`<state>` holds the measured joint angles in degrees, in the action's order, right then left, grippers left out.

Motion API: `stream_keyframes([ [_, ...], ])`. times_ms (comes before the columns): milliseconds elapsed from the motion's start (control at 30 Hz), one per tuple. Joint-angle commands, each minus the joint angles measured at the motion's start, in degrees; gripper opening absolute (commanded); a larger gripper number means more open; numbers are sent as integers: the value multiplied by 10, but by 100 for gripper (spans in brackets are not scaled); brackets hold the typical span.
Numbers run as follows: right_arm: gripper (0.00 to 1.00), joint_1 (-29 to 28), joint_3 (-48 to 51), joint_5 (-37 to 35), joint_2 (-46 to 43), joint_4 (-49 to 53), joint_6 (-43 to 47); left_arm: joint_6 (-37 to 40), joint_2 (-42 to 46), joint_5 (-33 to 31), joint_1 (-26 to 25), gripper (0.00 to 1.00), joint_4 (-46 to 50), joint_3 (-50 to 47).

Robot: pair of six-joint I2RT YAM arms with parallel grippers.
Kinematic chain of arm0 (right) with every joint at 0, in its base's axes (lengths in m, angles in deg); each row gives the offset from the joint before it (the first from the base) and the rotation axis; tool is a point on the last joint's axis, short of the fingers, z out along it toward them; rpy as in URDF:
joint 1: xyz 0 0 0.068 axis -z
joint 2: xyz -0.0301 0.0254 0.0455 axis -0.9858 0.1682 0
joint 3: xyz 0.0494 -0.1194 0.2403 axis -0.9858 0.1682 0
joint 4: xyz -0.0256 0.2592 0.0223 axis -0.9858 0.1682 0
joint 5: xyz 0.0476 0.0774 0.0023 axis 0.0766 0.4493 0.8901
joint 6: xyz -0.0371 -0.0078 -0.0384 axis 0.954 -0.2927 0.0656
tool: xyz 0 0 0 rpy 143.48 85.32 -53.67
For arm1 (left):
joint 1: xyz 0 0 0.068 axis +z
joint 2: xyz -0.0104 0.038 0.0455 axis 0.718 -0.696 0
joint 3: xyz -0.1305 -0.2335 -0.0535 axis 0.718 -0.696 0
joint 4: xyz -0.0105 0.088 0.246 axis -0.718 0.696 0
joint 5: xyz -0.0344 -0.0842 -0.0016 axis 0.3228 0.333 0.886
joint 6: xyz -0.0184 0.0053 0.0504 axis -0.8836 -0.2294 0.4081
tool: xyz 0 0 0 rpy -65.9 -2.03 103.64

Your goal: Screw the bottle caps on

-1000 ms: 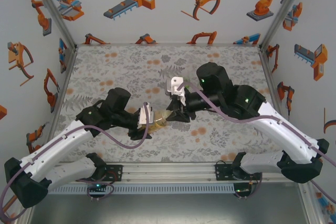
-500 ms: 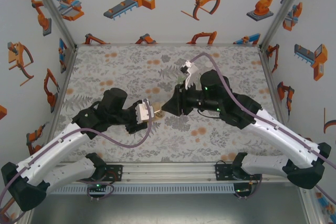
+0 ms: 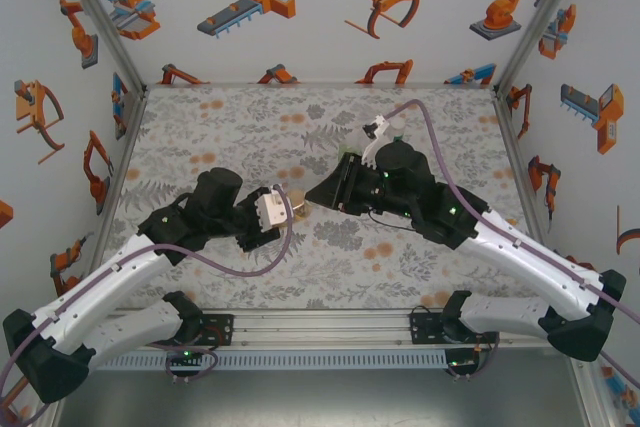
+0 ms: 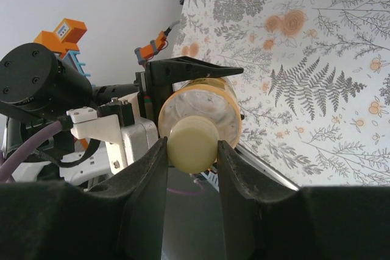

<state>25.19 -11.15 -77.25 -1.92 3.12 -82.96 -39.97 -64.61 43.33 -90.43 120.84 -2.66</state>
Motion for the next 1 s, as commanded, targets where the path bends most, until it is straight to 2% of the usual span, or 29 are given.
stream_keyframes([
  [0,24,0,-6,18,-2,4,23,-7,12,27,3,0,-46,3],
  [167,49,1,-52,36,-17,32,157,2,11,82,3,0,-33,5],
  [300,64,1,-67,55,-40,30,294,13,5,138,3,0,-23,9],
  [467,63,1,-73,148,-61,26,488,28,-12,208,3,0,5,19],
  [667,55,0,-152,274,-22,171,735,46,-36,288,0,0,40,33],
  [800,55,1,-181,302,5,218,817,54,-50,311,-1,0,58,42],
  [967,53,0,-201,309,28,243,854,57,-50,323,-1,0,61,42],
])
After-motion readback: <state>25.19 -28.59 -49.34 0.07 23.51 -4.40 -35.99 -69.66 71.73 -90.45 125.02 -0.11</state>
